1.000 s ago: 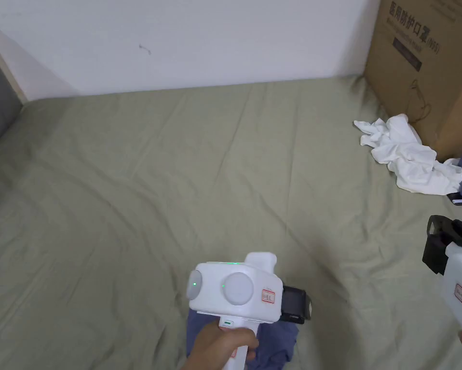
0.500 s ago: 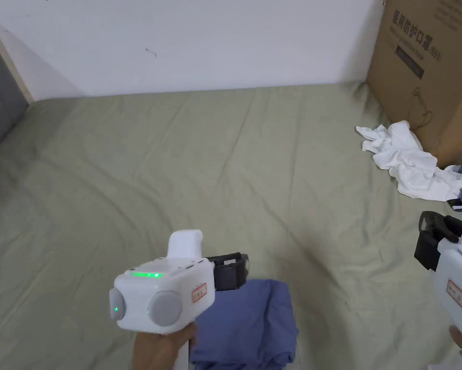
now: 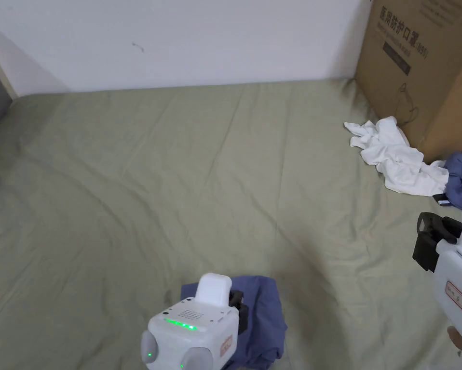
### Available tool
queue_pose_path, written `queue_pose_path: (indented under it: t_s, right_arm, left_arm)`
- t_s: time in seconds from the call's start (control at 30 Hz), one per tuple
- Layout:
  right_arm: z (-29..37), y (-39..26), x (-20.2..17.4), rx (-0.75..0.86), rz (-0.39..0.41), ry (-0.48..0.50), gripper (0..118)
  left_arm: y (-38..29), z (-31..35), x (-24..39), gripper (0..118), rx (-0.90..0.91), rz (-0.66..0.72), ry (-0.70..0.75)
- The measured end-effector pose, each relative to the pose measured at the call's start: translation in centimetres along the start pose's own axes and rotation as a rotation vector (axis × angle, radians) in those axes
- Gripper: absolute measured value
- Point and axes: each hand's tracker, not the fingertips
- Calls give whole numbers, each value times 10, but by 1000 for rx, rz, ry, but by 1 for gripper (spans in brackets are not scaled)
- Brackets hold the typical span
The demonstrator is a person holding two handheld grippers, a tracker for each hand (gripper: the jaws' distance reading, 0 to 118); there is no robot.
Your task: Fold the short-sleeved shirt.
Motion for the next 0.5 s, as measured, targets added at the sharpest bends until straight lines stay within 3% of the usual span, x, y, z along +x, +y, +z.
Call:
queue_pose_path:
  t_s: [0.5]
  right_arm:
    - [4,-6,12,-18,-5,-30,3]
  left_arm:
    - [-14,-47,47,5,-120,-110,-60]
